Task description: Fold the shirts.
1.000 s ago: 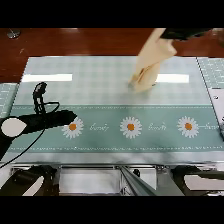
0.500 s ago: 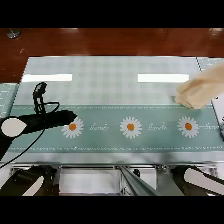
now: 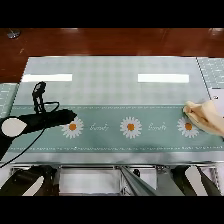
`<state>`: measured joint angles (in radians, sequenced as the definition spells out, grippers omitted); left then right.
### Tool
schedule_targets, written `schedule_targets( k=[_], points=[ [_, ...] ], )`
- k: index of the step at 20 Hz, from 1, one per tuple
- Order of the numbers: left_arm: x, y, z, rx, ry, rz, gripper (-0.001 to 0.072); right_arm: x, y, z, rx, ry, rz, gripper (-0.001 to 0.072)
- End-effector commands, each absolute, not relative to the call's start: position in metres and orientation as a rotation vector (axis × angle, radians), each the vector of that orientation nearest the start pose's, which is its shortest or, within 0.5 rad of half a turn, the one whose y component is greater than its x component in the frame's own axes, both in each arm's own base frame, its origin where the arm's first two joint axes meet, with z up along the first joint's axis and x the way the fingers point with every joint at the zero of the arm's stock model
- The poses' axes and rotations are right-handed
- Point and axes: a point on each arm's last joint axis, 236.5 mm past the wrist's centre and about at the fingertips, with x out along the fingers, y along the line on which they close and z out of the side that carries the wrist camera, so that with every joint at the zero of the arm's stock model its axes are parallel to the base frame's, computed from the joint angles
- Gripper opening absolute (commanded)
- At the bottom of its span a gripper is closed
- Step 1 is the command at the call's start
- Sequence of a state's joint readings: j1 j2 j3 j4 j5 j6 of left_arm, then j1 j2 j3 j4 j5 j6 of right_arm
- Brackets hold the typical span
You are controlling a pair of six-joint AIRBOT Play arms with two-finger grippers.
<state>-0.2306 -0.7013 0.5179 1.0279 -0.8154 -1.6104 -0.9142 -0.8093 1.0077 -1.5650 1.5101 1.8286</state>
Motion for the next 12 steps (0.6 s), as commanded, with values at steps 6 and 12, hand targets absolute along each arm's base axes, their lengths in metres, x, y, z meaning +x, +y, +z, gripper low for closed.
schedule_targets(
  k=[6, 12],
  points=[
    [0.271, -0.152, -0.005, -0.464, 1.079, -0.334, 0.0020, 0.065, -0.202, 0.040, 0.817, 1.073, -1.241, 0.0118],
    [0.290, -0.149, -0.008, -0.443, 1.046, -0.320, 0.0019, 0.093, -0.230, 0.064, 0.724, 0.927, -1.180, 0.0623]
  ],
)
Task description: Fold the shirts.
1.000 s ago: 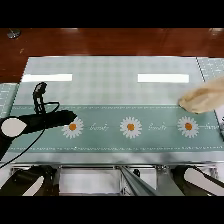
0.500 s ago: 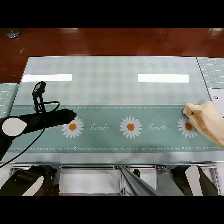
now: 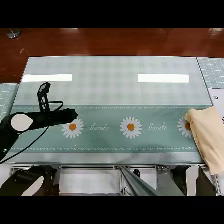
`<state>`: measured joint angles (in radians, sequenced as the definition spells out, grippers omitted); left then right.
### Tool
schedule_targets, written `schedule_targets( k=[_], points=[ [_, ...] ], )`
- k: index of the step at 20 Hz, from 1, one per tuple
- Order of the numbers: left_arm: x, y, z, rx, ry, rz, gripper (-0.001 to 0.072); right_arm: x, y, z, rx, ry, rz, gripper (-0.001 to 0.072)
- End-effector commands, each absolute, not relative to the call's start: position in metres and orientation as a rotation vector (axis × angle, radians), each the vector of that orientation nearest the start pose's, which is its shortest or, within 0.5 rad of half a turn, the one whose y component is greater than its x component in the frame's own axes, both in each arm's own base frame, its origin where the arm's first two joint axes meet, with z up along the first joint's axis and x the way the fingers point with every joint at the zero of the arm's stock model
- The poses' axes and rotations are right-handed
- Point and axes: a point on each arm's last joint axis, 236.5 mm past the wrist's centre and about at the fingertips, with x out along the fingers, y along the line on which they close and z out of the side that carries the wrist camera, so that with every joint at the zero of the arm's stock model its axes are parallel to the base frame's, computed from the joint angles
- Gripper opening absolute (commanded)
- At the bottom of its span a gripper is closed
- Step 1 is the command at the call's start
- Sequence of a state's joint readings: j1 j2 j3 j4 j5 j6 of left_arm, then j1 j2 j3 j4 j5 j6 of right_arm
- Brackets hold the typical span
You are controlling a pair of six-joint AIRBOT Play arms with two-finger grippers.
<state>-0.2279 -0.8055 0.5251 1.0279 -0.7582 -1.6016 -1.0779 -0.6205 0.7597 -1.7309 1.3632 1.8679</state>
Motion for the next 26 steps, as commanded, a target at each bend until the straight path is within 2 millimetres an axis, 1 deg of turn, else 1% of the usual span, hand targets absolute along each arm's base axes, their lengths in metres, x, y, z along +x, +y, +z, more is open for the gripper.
schedule_targets(
  k=[1, 2, 3, 4, 5, 6, 7, 8, 9, 10, 11, 12, 13, 14, 15, 16, 17, 18, 19, 21, 26],
  points=[
    [0.299, -0.146, 0.003, -0.442, 1.016, -0.320, 0.0019, 0.117, -0.235, 0.078, 0.706, 0.864, -1.102, 0.0594],
    [0.313, -0.141, 0.019, -0.441, 0.974, -0.315, 0.0020, 0.145, -0.238, 0.094, 0.683, 0.807, -1.006, 0.0533],
    [0.327, -0.134, 0.038, -0.450, 0.929, -0.304, 0.0019, 0.183, -0.235, 0.115, 0.664, 0.747, -0.874, 0.0356],
    [0.344, -0.127, 0.063, -0.442, 0.878, -0.303, 0.0019, 0.224, -0.226, 0.137, 0.647, 0.687, -0.731, 0.0168],
    [0.359, -0.122, 0.089, -0.432, 0.833, -0.309, 0.0019, 0.271, -0.206, 0.165, 0.626, 0.626, -0.558, 0.0030],
    [0.373, -0.120, 0.119, -0.416, 0.789, -0.327, 0.0019, 0.311, -0.180, 0.188, 0.605, 0.588, -0.413, 0.0015],
    [0.385, -0.123, 0.146, -0.396, 0.757, -0.352, 0.0019, 0.349, -0.146, 0.207, 0.562, 0.578, -0.276, 0.0015],
    [0.393, -0.129, 0.171, -0.373, 0.733, -0.385, 0.0019, 0.381, -0.103, 0.218, 0.503, 0.590, -0.145, 0.0015],
    [0.398, -0.139, 0.191, -0.339, 0.720, -0.428, 0.0019, 0.404, -0.060, 0.217, 0.455, 0.624, -0.030, 0.0015],
    [0.399, -0.150, 0.201, -0.305, 0.722, -0.466, 0.0019, 0.418, -0.010, 0.203, 0.411, 0.687, 0.086, 0.0015],
    [0.398, -0.157, 0.196, -0.276, 0.745, -0.482, 0.0018, 0.423, 0.029, 0.180, 0.363, 0.770, 0.169, 0.0015],
    [0.396, -0.159, 0.177, -0.233, 0.792, -0.472, 0.0018, 0.420, 0.065, 0.145, 0.283, 0.891, 0.237, 0.0015],
    [0.393, -0.156, 0.148, -0.219, 0.865, -0.431, 0.0018, 0.413, 0.087, 0.109, 0.194, 1.009, 0.270, 0.0014],
    [0.387, -0.149, 0.110, -0.224, 0.955, -0.375, 0.0018, 0.406, 0.099, 0.070, 0.118, 1.126, 0.263, 0.0015],
    [0.378, -0.143, 0.075, -0.231, 1.037, -0.339, 0.0018, 0.400, 0.102, 0.038, 0.054, 1.216, 0.241, 0.0015],
    [0.369, -0.137, 0.046, -0.233, 1.112, -0.316, 0.0018, 0.396, 0.100, 0.013, 0.009, 1.290, 0.207, 0.0015],
    [0.364, -0.133, 0.030, -0.237, 1.159, -0.302, 0.0018, 0.395, 0.100, -0.004, -0.008, 1.332, 0.188, 0.0015],
    [0.364, -0.130, 0.023, -0.239, 1.179, -0.292, 0.0018, 0.396, 0.101, -0.015, -0.002, 1.357, 0.184, 0.0015],
    [0.367, -0.128, 0.023, -0.239, 1.172, -0.287, 0.0019, 0.399, 0.102, -0.021, 0.009, 1.359, 0.179, 0.0015],
    [0.374, -0.125, 0.029, -0.242, 1.145, -0.281, 0.0020, 0.403, 0.103, -0.021, 0.016, 1.342, 0.174, 0.0015],
    [0.373, -0.127, 0.029, -0.244, 1.150, -0.285, 0.0020, 0.403, 0.102, -0.021, 0.020, 1.342, 0.170, 0.0015]
  ],
)
